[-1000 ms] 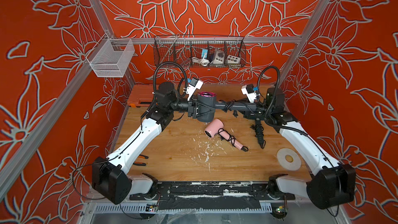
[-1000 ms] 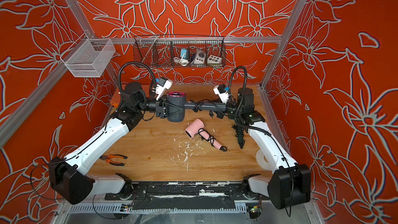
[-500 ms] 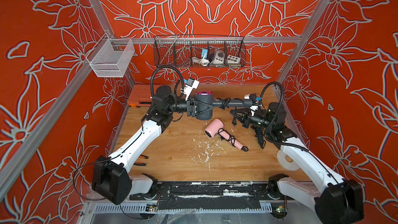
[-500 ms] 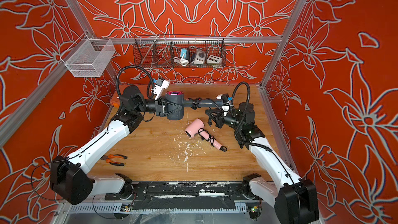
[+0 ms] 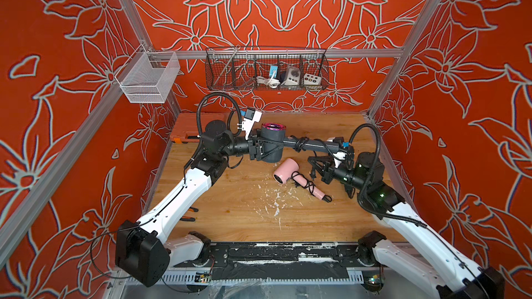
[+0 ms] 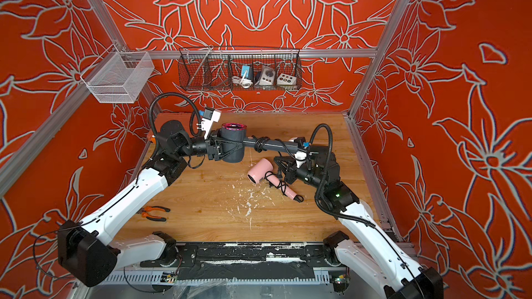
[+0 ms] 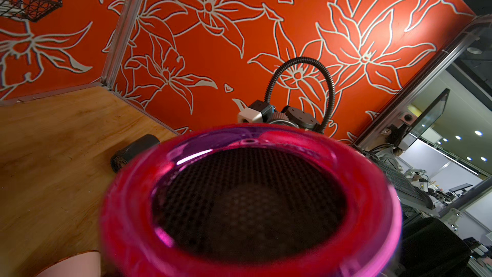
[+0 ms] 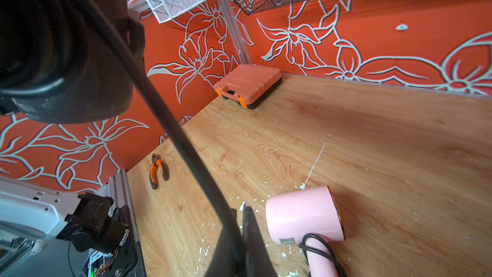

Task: Wrap the cord around the hair dryer
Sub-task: Wrap the power cord around the hair dryer.

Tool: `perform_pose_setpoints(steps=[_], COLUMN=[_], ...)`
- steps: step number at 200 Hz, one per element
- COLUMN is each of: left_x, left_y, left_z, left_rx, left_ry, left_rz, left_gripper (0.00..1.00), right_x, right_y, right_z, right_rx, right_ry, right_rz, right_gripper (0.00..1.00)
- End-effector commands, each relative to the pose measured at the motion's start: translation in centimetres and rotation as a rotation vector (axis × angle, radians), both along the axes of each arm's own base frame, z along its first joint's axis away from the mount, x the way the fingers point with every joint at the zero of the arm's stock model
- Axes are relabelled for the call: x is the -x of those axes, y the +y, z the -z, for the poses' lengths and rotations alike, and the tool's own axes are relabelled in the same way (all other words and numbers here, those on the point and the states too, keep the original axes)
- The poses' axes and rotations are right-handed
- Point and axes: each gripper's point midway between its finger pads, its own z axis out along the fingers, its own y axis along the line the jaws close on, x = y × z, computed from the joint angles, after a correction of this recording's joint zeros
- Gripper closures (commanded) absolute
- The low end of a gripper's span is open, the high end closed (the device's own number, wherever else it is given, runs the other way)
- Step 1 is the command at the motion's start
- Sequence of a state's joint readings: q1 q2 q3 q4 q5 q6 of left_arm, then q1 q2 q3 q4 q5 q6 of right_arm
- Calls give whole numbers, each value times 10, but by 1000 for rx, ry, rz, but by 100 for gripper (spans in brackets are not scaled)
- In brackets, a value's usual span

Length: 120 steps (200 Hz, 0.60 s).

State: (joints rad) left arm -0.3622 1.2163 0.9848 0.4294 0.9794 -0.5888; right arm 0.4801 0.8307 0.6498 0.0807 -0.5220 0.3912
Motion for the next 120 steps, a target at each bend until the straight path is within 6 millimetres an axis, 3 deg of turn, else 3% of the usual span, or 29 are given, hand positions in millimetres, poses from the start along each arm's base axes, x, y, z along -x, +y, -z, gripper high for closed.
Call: perform_pose_setpoints(steps=[1,50,85,120], left_x=[-31,-28,-37,-45], left_y=[23,33,47,53], left_z=[-22,-27,-23,-18], left_rx=[120,182,215,239], left_ry=[-74,-88,-73,-59], left_rz=[-231,-288,-402,-467], left_gripper=[100,100,100,100], right_x=[-11,-39,-40,-24], right_y=[-2,-1,-8,25], right_z=[-31,-28,-30,-29], right_rx=[-113,-208,-309,-276], right_ry=[-62,5,7,2], right_rz=[67,158,239,157], right_gripper=[100,100,100,100])
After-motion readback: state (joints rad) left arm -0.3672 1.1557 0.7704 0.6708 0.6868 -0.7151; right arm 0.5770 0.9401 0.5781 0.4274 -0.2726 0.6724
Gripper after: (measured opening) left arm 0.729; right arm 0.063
